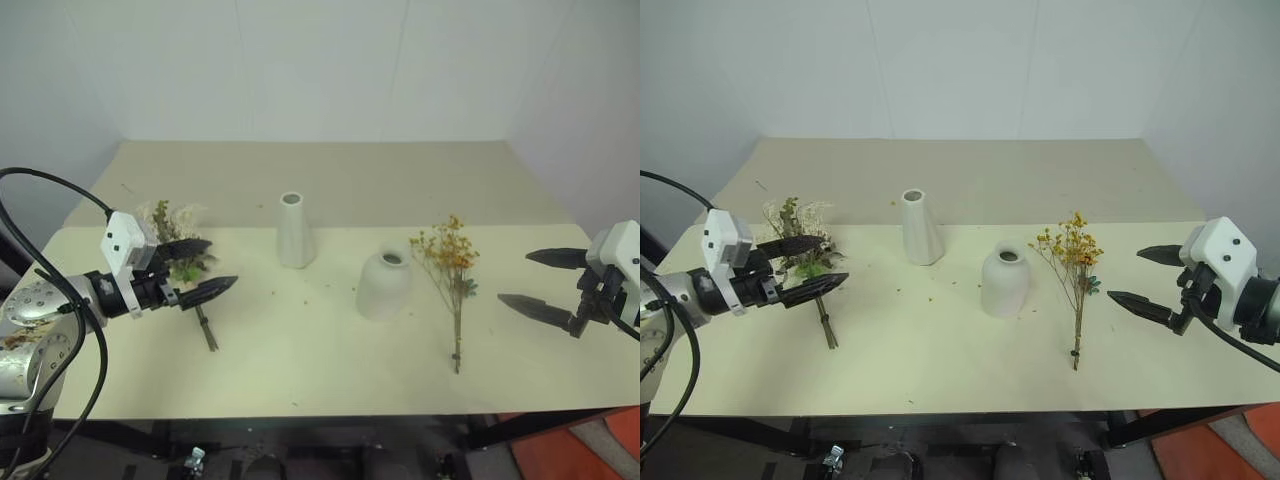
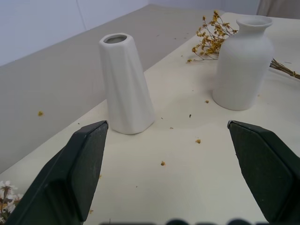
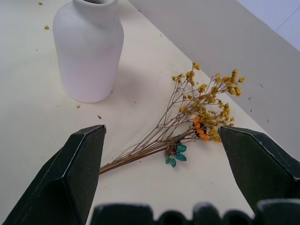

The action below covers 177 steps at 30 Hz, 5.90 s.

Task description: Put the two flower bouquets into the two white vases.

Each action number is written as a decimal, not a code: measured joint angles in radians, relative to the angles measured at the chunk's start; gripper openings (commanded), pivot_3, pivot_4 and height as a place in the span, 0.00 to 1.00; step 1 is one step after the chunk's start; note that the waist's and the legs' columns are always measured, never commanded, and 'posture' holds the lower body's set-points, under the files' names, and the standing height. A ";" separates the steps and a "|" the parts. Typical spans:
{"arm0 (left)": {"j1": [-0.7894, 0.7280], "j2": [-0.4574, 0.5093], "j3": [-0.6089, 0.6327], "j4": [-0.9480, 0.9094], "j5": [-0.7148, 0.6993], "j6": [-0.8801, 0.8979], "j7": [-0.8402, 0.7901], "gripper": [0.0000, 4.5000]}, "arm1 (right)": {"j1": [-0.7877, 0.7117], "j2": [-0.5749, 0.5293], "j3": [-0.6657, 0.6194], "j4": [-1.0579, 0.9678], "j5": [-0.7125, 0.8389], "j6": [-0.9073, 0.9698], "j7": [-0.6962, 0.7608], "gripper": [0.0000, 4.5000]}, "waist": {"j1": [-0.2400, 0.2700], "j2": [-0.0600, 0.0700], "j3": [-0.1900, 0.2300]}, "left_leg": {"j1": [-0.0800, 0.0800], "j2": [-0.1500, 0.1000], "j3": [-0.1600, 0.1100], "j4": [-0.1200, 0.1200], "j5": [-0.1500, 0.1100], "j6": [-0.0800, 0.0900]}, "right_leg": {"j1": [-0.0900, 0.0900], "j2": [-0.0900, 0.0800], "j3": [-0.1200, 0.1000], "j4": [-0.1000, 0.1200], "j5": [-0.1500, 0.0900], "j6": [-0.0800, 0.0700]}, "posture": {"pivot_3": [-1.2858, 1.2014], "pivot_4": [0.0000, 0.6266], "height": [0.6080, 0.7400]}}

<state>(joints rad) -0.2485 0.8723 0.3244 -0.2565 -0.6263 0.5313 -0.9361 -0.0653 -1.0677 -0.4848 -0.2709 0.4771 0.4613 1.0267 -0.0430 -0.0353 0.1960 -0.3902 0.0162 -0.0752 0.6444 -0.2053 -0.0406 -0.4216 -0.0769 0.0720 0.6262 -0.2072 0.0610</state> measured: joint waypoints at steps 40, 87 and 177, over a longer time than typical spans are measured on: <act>-0.517 -0.280 -0.502 0.327 0.288 -0.269 -0.291 0.99 | -0.559 0.233 0.429 0.105 -0.010 1.048 -0.489 1.00 | -0.004 0.000 0.000 | -0.007 -0.001 -0.001 0.002 0.000 0.000 | -0.004 0.000 0.000 -0.001 0.005 -0.006 | 0.52 0.24 1.00; -0.407 -0.258 -0.461 0.208 0.270 -0.180 -0.205 1.00 | -0.576 0.690 0.016 -0.163 0.302 0.103 -0.574 0.01 | -0.003 0.001 0.000 | -0.004 -0.001 -0.003 0.001 0.000 0.000 | -0.003 0.000 -0.001 0.000 0.006 -0.007 | 0.52 0.24 1.00; -0.413 -0.537 -0.071 -0.214 0.522 1.078 1.028 1.00 | -0.087 0.117 0.241 -0.231 0.212 0.024 -0.028 1.00 | 0.007 -0.002 0.000 | -0.001 -0.002 -0.003 0.001 0.000 0.000 | 0.001 0.000 -0.001 -0.001 0.001 0.002 | 0.52 0.24 1.00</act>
<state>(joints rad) -0.6617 0.3353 0.2532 -0.4703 -0.1042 1.6095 0.0916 -0.1525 -0.9509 -0.2442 -0.5015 0.6895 0.4853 0.9988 -0.0357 -0.0369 0.1959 -0.3915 0.0141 -0.0780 0.6458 -0.2051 -0.0411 -0.4208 -0.0772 0.0707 0.6255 -0.2064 0.0631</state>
